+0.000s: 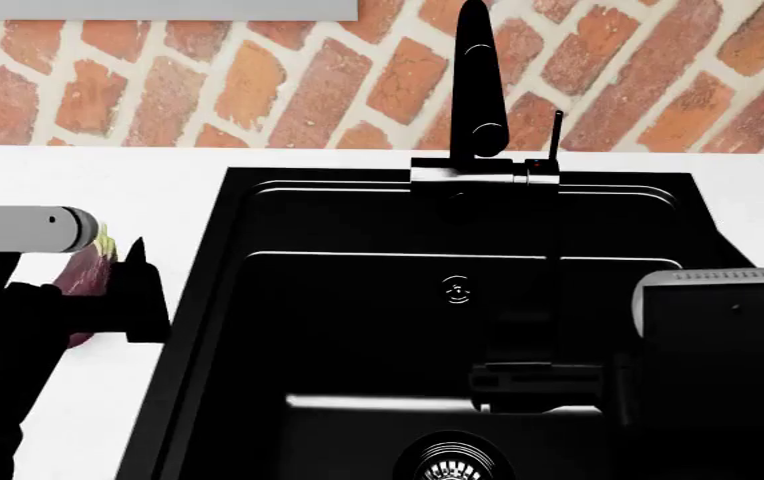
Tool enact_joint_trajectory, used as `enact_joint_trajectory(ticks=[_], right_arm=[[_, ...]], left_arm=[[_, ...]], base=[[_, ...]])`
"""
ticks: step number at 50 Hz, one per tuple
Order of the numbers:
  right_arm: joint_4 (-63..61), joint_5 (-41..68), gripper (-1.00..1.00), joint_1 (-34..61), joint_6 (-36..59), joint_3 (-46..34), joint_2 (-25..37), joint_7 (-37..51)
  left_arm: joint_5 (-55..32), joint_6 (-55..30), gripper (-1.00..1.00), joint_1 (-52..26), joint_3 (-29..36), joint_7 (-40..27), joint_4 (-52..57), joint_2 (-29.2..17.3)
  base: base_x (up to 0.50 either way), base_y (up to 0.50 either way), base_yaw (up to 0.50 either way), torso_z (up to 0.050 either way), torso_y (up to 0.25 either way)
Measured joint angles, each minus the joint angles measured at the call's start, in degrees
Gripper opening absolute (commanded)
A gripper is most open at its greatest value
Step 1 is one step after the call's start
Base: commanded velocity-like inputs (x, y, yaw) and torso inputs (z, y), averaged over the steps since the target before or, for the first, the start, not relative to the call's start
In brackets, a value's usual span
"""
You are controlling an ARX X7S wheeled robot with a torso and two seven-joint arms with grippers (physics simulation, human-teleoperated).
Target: There is a mixed pile of frozen fruits and vegetables on the counter. Locate all the frozen vegetables and place the items in a bowl on the counter. Take all the frozen fruits and defrost them in a running sink.
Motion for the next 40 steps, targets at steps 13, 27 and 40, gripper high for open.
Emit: enact_joint_trajectory(ticks=[13,27,40], right_arm=[[0.5,-0.1,1.0,-0.1,0.0,-0.6,-0.1,-0.2],[0.8,0.0,1.0,0.0,0.2,-1.1,0.0,-0.3],[1.0,0.1,1.0,0.0,0.2,-1.3,0.1,-0.2]], left_arm=[[2.2,2.4,1.0,0.2,1.4,1.0,-7.1,-1.6],[3.4,6.9,1.0,-0.2,1.8,2.8,-16.6,-1.4],[4.2,9.8,-1.0,-2.5,2.7,4.1,-23.6,-0.8]], base=[[0.0,0.0,0.0,0.0,0.0],[0.0,0.0,0.0,0.0,0.0],[0.0,0.0,0.0,0.0,0.0]])
